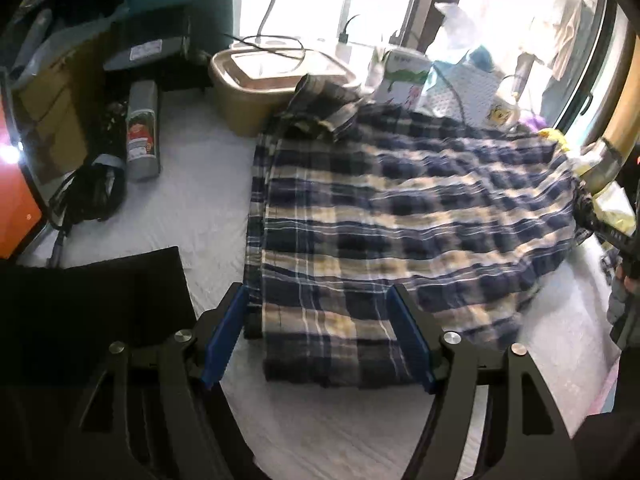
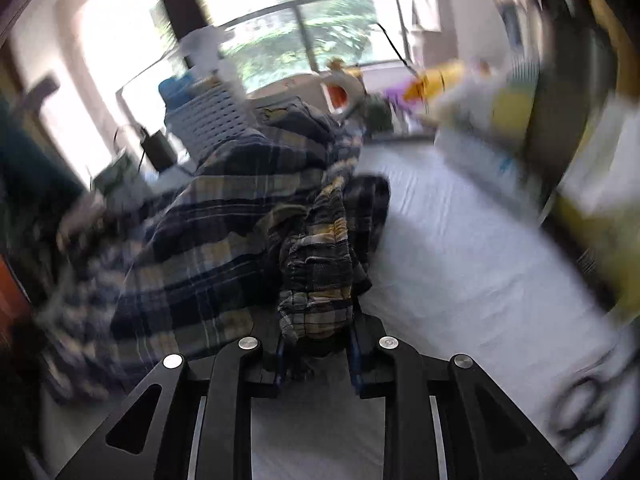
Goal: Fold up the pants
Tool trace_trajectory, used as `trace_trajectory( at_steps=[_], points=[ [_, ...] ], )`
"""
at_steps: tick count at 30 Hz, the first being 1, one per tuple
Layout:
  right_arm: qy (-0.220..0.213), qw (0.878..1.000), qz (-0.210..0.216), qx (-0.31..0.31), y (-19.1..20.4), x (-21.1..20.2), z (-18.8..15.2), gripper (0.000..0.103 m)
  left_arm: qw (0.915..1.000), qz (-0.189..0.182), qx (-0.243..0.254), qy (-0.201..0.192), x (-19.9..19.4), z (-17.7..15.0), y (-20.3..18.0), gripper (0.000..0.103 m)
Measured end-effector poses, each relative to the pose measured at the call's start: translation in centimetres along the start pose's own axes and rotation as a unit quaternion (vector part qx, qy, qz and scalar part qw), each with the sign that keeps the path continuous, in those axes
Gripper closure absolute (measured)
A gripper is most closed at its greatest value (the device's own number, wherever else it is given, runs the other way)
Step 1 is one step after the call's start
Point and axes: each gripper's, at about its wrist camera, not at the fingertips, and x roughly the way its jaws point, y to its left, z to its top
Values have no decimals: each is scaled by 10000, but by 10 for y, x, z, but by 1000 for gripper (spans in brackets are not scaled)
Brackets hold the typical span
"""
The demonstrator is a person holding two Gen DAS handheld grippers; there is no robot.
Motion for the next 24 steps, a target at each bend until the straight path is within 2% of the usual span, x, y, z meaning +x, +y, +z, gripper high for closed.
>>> trace_trajectory(
  at_steps=[3,6,10,13,16,17,18,20,22,23,24],
  points=[
    [-9,9972,-369,-652,-2,-23,4,80,10000,-1,42,78,-13,-4,-10,32],
    [-77,9918,-774,-1010,-10,-36,8,80,9995,-74,289,50,-24,-5,-23,32],
    [52,9906,-987,-942,-38,-36,13,80,9991,-253,324,100,-26,-8,-31,32],
    [279,9926,-909,-754,-51,-20,11,79,9990,-283,121,337,-7,-11,-29,32],
    [372,9937,-869,-608,-52,-11,1,63,9980,-242,-53,586,11,-18,-28,31],
    [360,9945,-826,-524,-53,-11,-2,46,9975,-198,-161,665,17,-20,-25,31],
    [309,9955,-778,-445,-55,-12,-4,37,9978,-202,-226,596,17,-21,-23,32],
    [189,9974,-645,-250,-60,-17,-7,37,9976,-346,-303,508,16,-21,-23,32],
    [104,9986,-508,-48,-67,-19,-8,37,9979,-418,-330,368,16,-21,-23,58],
    [53,9990,-449,27,-69,-19,-9,37,9983,-320,-292,387,20,-20,-24,81],
    [29,9992,-394,50,-69,-19,-9,37,9988,-261,-222,352,20,-19,-25,93]
  ],
)
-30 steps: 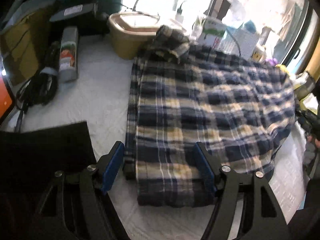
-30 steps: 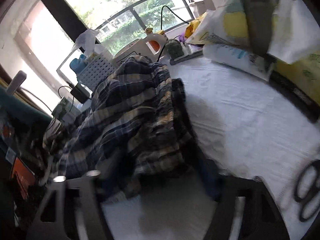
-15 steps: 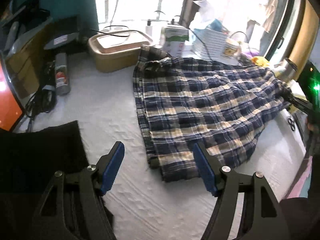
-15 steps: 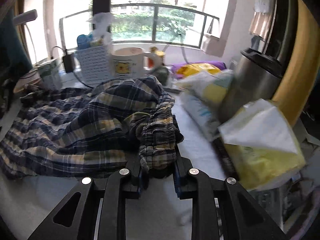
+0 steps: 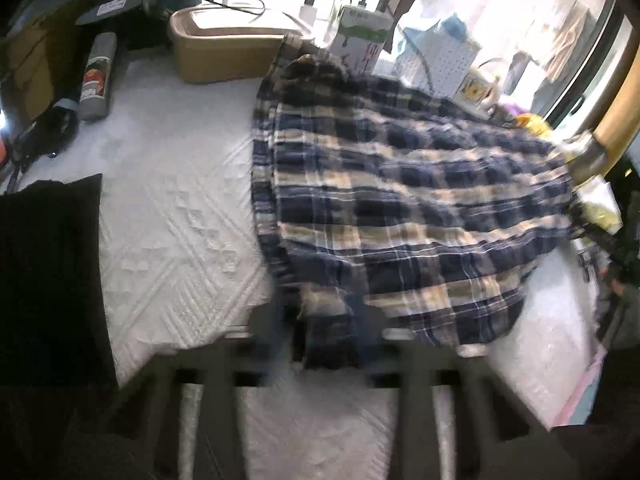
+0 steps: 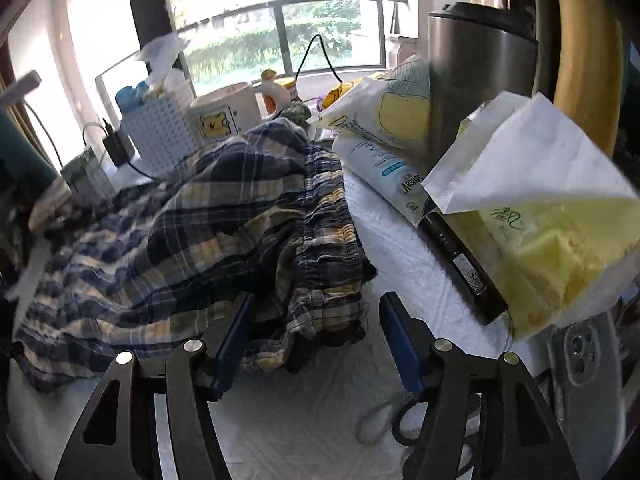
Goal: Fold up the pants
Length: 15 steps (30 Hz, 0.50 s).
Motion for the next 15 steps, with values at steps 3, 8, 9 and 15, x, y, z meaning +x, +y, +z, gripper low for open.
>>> trace_trajectory(
  at_steps=[3,8,9,15],
  points=[
    [-45,9998,186,-28,2,3,-2,75,10000,-44,42,-15,0,2,-2,96],
    [-167,9990,16,-404,13,-17,-3,79,9997,-206,-101,55,-29,3,5,97],
    [-171,9985,3,-512,17,-24,-3,79,9997,-212,-93,66,-37,3,4,97],
    [64,9957,150,-914,35,-59,-13,79,9989,-34,-76,455,-45,-8,8,96]
  ],
)
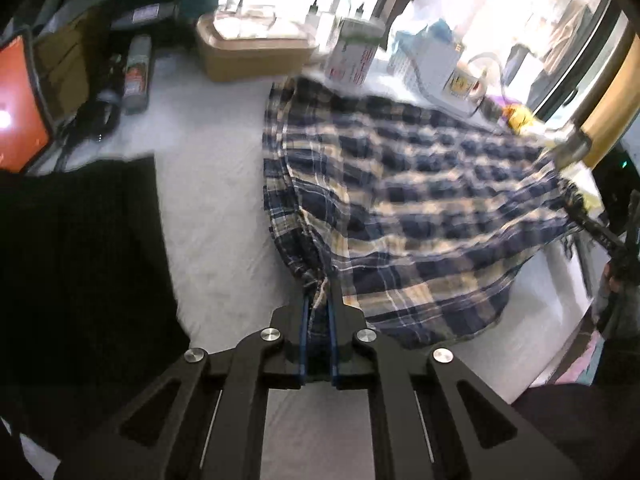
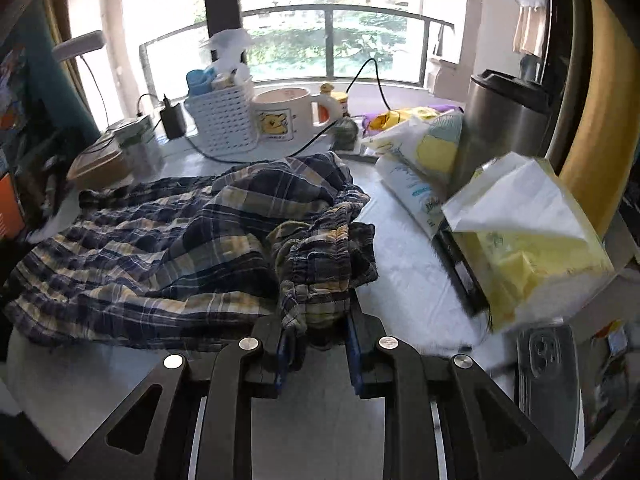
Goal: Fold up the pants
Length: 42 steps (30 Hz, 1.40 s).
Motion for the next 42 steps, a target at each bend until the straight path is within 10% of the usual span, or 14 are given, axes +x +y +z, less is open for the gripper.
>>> trace_trajectory(
  at_steps=[5,10,21,29,31,33,36,42],
  points=[
    [599,9979,9,226,-8,32,-26,75,9987,86,35,506,19,0,12,87],
    [170,9985,-167,497,-20,13,-19,31,9982,547,248,22,-3,29,25,75],
    [-568,9948,-306,784,-32,23,45,28,9761,581,1519,-1439,48,140,-7,42],
    [-557,9955,-99,754,-5,57,70,28,9787,351,1759,-995,94,173,-1,41],
    [-493,9961,-121,724,-2,62,71,28,9774,386,1833,-977,99,172,1,43],
    [-430,9966,-181,677,1,67,72,28,9750,405,1925,-1029,101,169,0,76],
    [-353,9970,-232,644,2,71,73,28,9767,530,1823,-1002,106,171,3,99],
    [-363,9972,-156,627,9,72,77,28,9767,646,1522,-1369,94,182,14,101]
  ],
)
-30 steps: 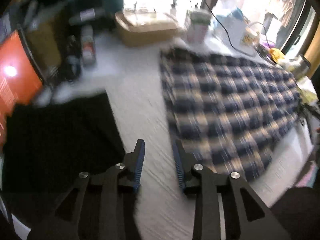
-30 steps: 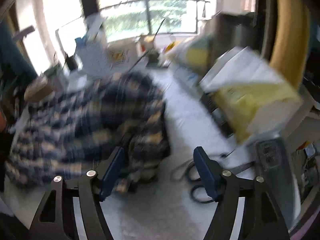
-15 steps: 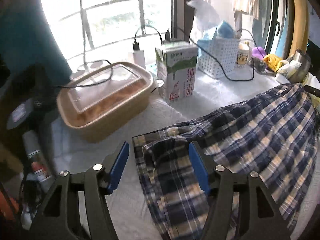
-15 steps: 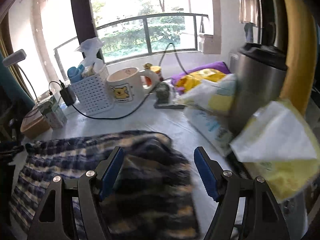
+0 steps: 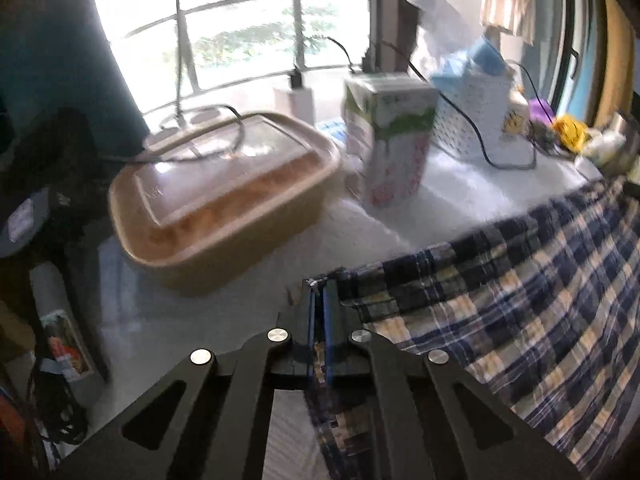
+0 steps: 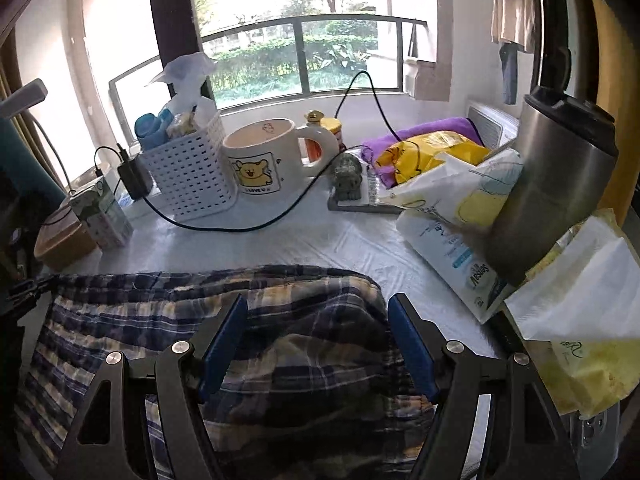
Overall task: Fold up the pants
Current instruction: 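Release the pants and straighten the folded edge with both grippers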
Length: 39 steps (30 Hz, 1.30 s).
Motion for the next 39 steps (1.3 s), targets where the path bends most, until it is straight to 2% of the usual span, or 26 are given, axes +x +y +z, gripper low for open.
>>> trace_trajectory(
  at_steps=[3,8,10,11,12,14,18,19,20,25,28,30,33,39],
  points=[
    [-16,10000,42,-48,5,-1,1,28,9999,119,-31,33,4,8,6,101],
    [65,10000,69,-9,7,5,0,28,9990,96,-14,442,24,8,6,97],
    [82,10000,36,-9,8,4,-2,28,9989,18,-89,466,17,8,8,85],
    [71,10000,34,-13,8,3,-3,28,9990,6,-116,431,11,8,9,67],
    [54,10000,33,-11,8,0,-4,28,9992,-1,-197,359,-1,6,11,55],
    [-1,10000,38,19,7,-6,-7,28,9990,-87,-327,289,-18,2,14,52],
    [-19,9999,88,69,6,-12,-13,28,9978,-237,-495,371,-51,-22,9,52],
    [-12,9999,96,80,6,-13,-15,28,9970,-168,-566,492,-54,-26,7,52],
    [-4,9999,109,88,7,-14,-16,28,9963,-253,-611,557,-58,-34,3,52],
    [-14,9998,206,42,14,-20,-24,28,9943,-402,-628,758,-51,-58,-16,54],
    [-11,9997,259,-8,20,-23,-27,28,9932,-294,-684,894,-38,-65,-15,68],
    [-17,9996,280,-29,22,-25,-29,28,9951,-83,-616,773,-36,-67,-15,92],
    [-14,9996,287,-44,24,-29,-31,28,9953,-28,-649,719,-36,-68,-12,95],
    [141,9996,236,3,21,-25,-41,28,9967,262,-348,685,-38,-72,-20,95]
  ],
)
